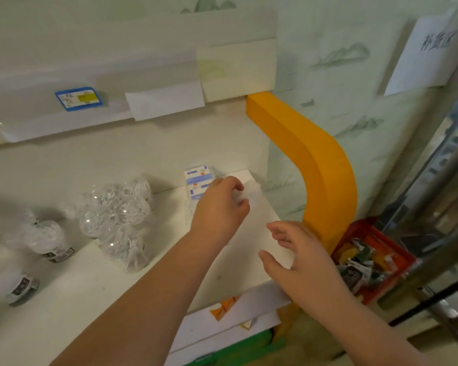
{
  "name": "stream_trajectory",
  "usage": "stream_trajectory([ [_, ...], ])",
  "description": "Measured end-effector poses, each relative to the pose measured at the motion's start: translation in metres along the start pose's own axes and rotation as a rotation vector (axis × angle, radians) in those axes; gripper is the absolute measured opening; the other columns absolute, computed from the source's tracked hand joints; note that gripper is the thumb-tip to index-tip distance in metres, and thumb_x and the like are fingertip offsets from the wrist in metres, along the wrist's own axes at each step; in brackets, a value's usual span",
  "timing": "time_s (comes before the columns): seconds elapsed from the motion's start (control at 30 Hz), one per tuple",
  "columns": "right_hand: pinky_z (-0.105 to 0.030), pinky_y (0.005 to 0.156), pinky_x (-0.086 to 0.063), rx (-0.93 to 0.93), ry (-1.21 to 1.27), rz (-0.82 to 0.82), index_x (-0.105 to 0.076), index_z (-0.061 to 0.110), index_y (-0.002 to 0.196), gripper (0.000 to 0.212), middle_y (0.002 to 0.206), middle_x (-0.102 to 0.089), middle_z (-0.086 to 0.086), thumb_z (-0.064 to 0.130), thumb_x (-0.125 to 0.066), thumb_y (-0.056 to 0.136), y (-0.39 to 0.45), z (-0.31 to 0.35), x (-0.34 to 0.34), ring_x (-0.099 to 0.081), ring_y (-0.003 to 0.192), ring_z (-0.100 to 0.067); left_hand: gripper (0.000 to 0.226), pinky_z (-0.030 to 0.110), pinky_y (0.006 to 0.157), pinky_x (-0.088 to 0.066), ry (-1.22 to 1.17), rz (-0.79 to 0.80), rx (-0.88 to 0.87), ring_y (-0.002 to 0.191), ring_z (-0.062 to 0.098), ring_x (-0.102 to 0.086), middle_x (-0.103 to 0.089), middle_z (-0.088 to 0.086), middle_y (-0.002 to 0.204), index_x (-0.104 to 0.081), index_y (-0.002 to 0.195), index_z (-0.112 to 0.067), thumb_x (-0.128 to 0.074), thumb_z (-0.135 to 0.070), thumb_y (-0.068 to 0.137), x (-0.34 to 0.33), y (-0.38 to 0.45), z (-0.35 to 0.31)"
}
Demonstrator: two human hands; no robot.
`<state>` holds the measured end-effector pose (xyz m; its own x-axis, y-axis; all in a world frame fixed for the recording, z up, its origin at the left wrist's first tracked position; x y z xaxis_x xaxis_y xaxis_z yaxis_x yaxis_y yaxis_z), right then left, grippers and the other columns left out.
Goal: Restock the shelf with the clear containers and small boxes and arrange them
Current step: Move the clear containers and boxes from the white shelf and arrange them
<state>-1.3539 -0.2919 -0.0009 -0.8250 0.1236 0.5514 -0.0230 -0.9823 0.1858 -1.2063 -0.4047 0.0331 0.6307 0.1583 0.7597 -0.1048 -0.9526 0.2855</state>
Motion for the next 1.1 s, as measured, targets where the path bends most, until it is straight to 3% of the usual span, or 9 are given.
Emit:
stream_trajectory([
  [0.13, -0.024, 0.095, -0.049, 0.004, 0.004, 0.012, -0.047, 0.048, 0.124, 0.046, 0.118, -0.046, 0.033, 0.038, -0.069, 0.086, -0.001, -0.004, 0.002, -0.048, 0.114, 0.007, 0.026, 0.032, 0.077, -0.047, 0.091, 0.077, -0.001, 0.093, 0.021, -0.059, -0.058, -0.001, 0.111, -0.060, 0.110, -0.020, -0.063, -0.025, 0.085, -0.023, 0.014, -0.010],
  [0.4, -0.022, 0.095, -0.049, 0.009, -0.031, 0.005, -0.046, 0.050, 0.125, 0.047, 0.119, -0.045, 0.030, 0.039, -0.070, 0.085, 0.000, -0.007, 0.004, -0.048, 0.113, 0.007, 0.034, 0.034, 0.068, -0.045, 0.351, 0.263, -0.020, 0.080, 0.026, -0.055, -0.052, 0.007, 0.107, -0.048, 0.114, -0.015, -0.065, -0.023, 0.086, -0.051, 0.017, -0.013],
  [0.5, -0.022, 0.095, -0.049, 0.015, -0.036, 0.002, -0.047, 0.050, 0.124, 0.047, 0.118, -0.045, 0.031, 0.038, -0.070, 0.085, 0.001, -0.006, 0.003, -0.047, 0.113, 0.007, 0.041, 0.034, 0.067, -0.042, 0.414, 0.316, -0.012, 0.087, 0.029, -0.058, -0.053, 0.009, 0.109, -0.047, 0.120, -0.014, -0.065, -0.021, 0.084, -0.057, 0.015, -0.010],
  [0.6, -0.022, 0.095, -0.049, 0.021, -0.045, -0.002, -0.047, 0.049, 0.124, 0.047, 0.118, -0.045, 0.030, 0.037, -0.071, 0.085, 0.001, -0.005, 0.004, -0.048, 0.112, 0.007, 0.048, 0.037, 0.075, -0.050, 0.413, 0.335, -0.006, 0.095, 0.029, -0.061, -0.054, 0.008, 0.114, -0.048, 0.126, -0.015, -0.066, -0.029, 0.084, -0.053, 0.015, -0.007],
  [0.8, -0.021, 0.093, -0.049, 0.002, -0.041, 0.002, -0.049, 0.043, 0.126, 0.047, 0.120, -0.047, 0.026, 0.039, -0.071, 0.085, 0.007, -0.004, 0.004, -0.049, 0.114, 0.004, 0.050, 0.039, 0.088, -0.050, 0.255, 0.117, -0.098, 0.110, 0.021, -0.056, -0.056, -0.001, 0.121, -0.053, 0.129, -0.023, -0.064, -0.043, 0.084, 0.003, 0.015, -0.021],
  [1.0, -0.015, 0.086, -0.046, 0.050, 0.020, -0.009, -0.052, 0.043, 0.124, 0.046, 0.119, -0.050, 0.027, 0.036, -0.073, 0.083, 0.022, 0.019, -0.009, -0.052, 0.113, 0.003, 0.043, 0.027, 0.094, -0.042, 0.164, -0.117, -0.169, 0.112, 0.017, -0.055, -0.059, -0.004, 0.120, -0.060, 0.124, -0.022, -0.066, -0.037, 0.084, 0.086, 0.003, -0.023],
  [1.1, -0.019, 0.090, -0.046, 0.123, 0.041, 0.001, -0.053, 0.039, 0.123, 0.046, 0.118, -0.051, 0.026, 0.037, -0.072, 0.081, 0.031, 0.041, -0.021, -0.052, 0.112, 0.003, 0.041, 0.021, 0.093, -0.037, 0.221, -0.207, -0.131, 0.114, 0.014, -0.054, -0.058, -0.009, 0.120, -0.060, 0.123, -0.025, -0.065, -0.038, 0.084, 0.128, -0.013, -0.002],
])
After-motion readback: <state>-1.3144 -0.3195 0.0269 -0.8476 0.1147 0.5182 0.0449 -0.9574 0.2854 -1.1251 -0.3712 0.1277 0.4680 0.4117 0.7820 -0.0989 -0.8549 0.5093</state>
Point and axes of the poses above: each hand's wrist, its own y-axis towards the middle knuckle, its own x-axis out of the back of the hand, z = x × y, the point moved 9 cm from there along y, towards the middle knuckle
